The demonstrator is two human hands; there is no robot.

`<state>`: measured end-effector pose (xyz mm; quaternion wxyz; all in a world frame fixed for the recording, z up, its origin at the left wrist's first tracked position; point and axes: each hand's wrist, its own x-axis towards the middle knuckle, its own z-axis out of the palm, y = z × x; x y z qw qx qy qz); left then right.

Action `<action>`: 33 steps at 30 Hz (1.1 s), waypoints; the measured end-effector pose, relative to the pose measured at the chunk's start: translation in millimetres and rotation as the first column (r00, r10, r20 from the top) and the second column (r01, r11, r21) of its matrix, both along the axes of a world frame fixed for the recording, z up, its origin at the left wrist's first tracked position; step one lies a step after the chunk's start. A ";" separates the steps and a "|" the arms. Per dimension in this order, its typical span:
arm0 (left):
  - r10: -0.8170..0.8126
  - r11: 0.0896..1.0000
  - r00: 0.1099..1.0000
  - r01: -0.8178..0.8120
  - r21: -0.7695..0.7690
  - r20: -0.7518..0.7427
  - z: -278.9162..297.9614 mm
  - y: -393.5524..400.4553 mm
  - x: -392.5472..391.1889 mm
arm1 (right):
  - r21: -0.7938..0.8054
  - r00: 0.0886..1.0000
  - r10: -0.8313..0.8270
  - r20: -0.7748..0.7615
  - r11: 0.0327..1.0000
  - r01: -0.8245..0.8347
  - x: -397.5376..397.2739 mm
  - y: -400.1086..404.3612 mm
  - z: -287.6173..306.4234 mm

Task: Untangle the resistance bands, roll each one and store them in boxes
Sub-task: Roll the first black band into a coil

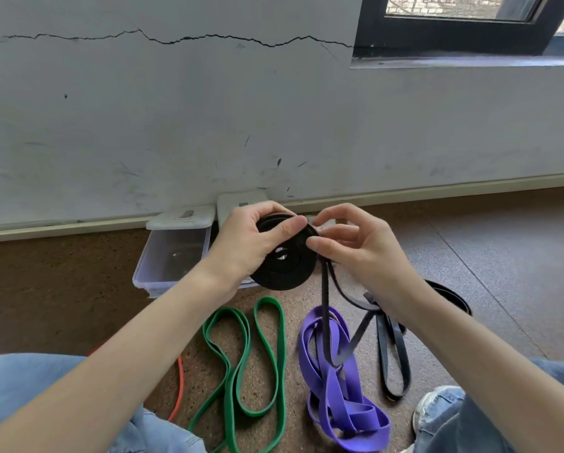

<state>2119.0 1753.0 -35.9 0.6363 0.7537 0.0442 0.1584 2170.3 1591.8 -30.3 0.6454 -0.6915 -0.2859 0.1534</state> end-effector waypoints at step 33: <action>-0.072 0.901 0.981 -0.013 -0.433 -0.178 -4.1 4.0 0.1 | -0.044 0.986 -0.082 0.145 0.995 0.089 -1.5 2.0 -14.8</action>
